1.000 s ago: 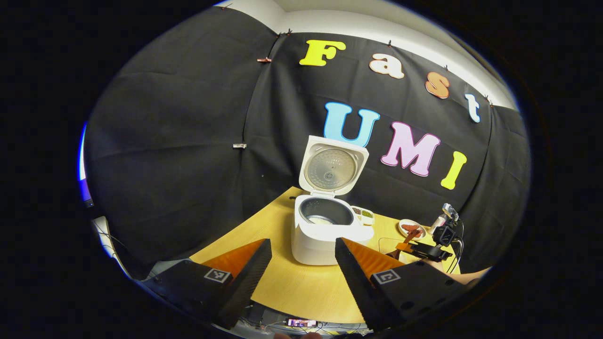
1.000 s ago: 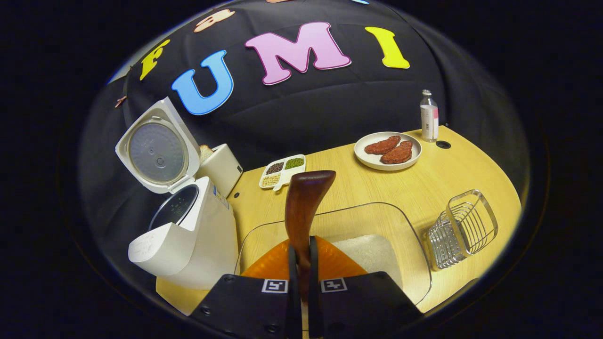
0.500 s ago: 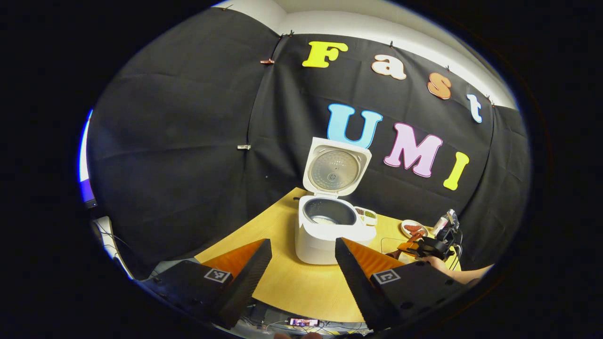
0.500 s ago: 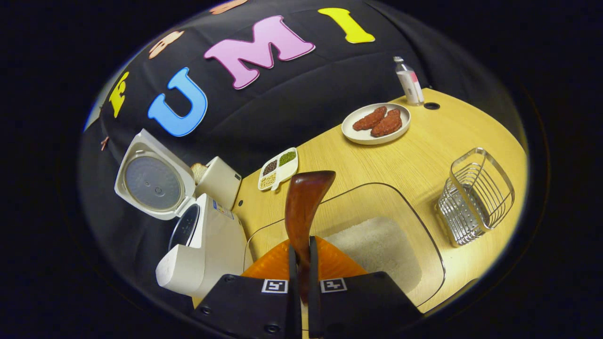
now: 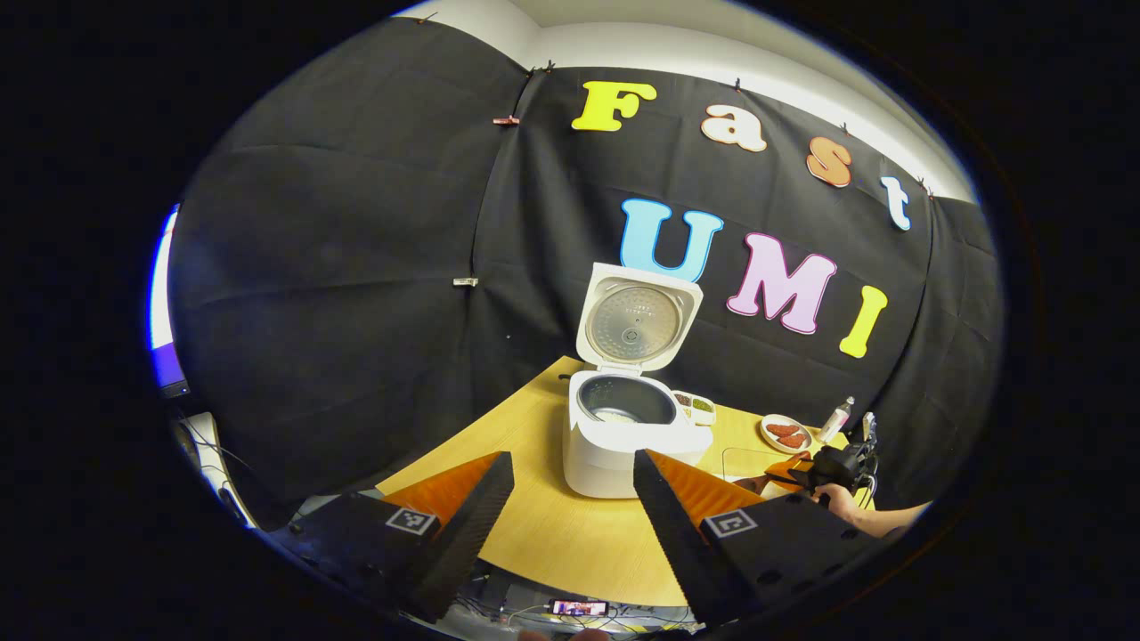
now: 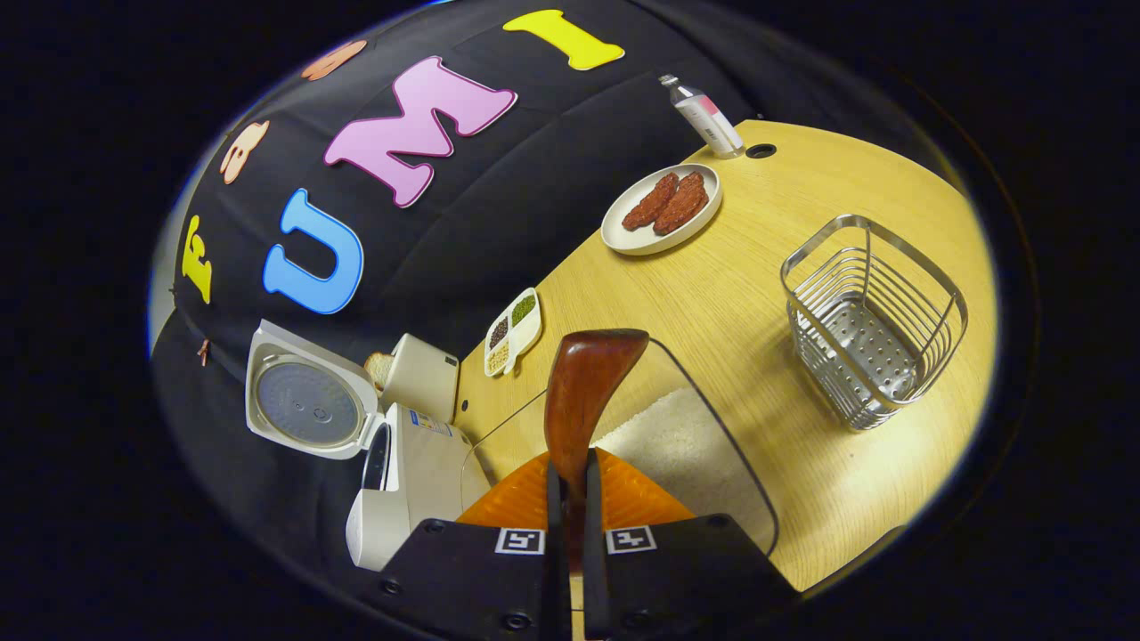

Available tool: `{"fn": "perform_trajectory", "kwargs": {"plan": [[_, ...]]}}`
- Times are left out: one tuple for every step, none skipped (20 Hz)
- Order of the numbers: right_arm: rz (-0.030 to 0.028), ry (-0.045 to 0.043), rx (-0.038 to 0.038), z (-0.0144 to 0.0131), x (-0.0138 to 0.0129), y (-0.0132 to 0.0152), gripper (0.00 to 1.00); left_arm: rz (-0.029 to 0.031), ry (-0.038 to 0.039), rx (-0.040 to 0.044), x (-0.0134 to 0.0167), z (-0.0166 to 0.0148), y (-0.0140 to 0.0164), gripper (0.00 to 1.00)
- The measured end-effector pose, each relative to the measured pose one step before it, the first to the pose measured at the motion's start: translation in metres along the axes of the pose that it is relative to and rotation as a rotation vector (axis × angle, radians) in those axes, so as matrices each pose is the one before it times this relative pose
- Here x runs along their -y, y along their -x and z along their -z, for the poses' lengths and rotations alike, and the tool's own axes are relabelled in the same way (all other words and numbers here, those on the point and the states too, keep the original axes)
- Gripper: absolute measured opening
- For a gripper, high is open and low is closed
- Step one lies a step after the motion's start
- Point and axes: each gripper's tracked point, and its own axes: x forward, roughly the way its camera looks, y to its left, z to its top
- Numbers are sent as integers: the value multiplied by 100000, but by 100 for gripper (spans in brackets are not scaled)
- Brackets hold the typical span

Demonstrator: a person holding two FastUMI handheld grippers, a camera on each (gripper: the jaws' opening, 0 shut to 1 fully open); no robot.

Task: Close the left gripper, press the button to open the rice cooker; take a wooden spoon from the chopstick holder with the right hand, scoop a spoonful of rice and pour it into the rice cooker, then put the wooden spoon back into the chopstick holder.

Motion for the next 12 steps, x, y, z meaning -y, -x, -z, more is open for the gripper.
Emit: {"fn": "perform_trajectory", "kwargs": {"plan": [[-427, -1376, 992, -544, 156, 431, 10, 47, -276, -47, -16, -10, 73, 94], [-516, -1990, 817, -583, 147, 246, 10, 223, 122, 69, 74, 74, 90, 94], [-543, -2326, 997, -569, 62, 318, 10, 310, 298, 194, 100, -124, 84, 94], [-432, -2144, 985, -689, 72, 259, 10, 185, 138, 138, 113, 37, 46, 94], [-279, -2155, 976, -763, 163, 290, 10, 27, -118, 37, -71, -47, 68, 94], [-166, -2075, 921, -688, 116, 193, 10, -7, -212, 54, -50, 151, 11, 94], [-342, -1998, 862, -579, 41, 327, 10, 29, -111, 195, 23, -141, 1, 94], [-619, -1867, 867, -624, -70, 176, 10, 287, -24, 160, 126, -73, 13, 94], [-637, -1507, 559, -449, -186, 252, 10, 315, -155, 275, 166, -163, 36, 94], [-557, -1009, 375, -405, -93, 263, 10, 193, -270, 245, 73, 122, -13, 94], [-610, -525, 135, -304, -98, 307, 10, 218, -189, 158, 39, -32, 8, 94], [-471, -209, 296, -353, -101, 242, 10, 424, -11, 161, 183, -102, 7, 94]]}}
